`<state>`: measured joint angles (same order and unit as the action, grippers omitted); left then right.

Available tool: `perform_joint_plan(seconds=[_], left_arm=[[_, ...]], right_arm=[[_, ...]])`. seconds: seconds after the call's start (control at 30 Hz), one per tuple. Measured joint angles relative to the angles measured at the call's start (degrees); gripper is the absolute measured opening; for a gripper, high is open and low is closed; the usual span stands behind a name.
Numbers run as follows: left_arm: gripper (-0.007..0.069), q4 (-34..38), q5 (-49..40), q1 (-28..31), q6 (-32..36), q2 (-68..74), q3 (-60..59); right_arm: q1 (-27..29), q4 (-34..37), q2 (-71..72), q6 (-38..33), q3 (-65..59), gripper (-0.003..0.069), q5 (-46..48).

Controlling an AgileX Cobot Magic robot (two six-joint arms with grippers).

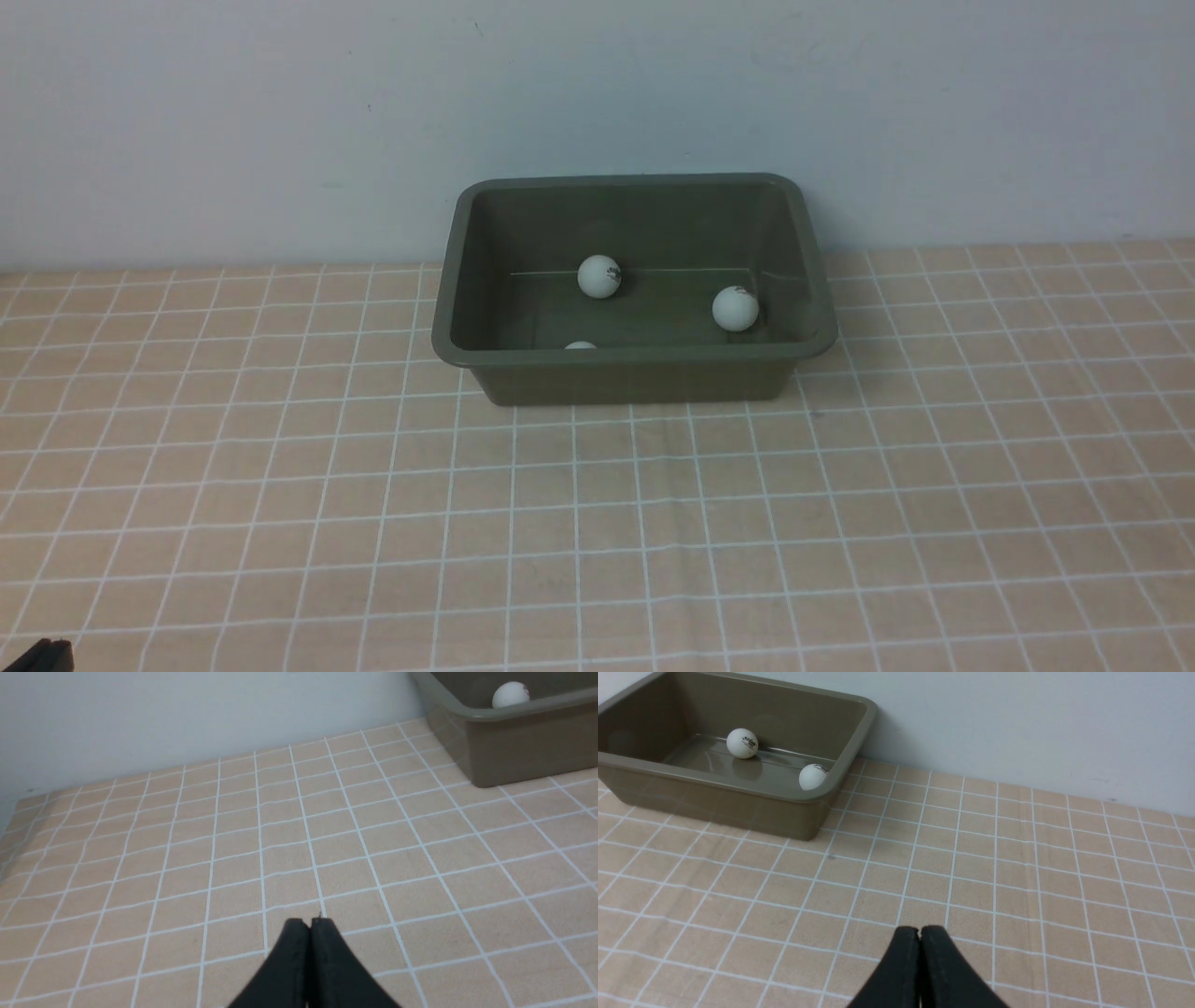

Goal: Put the table tennis balls into the box on the light coffee tablecloth.

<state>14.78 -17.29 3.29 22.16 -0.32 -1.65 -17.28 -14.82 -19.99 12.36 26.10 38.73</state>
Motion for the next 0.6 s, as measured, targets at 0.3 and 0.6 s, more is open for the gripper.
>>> perform_joint_plan(seconds=[0.3, 0.6], left_arm=[[-0.0069, -0.1, -1.5, 0.0, 0.0, -0.3, 0.0], [-0.0069, -0.1, -1.7, 0.0, 0.0, -0.3, 0.0]], right_arm=[[0.0, 0.0, 0.0, 0.0, 0.0, -0.0015, 0.1], [0.0, 0.0, 0.0, 0.0, 0.0, -0.0015, 0.1]])
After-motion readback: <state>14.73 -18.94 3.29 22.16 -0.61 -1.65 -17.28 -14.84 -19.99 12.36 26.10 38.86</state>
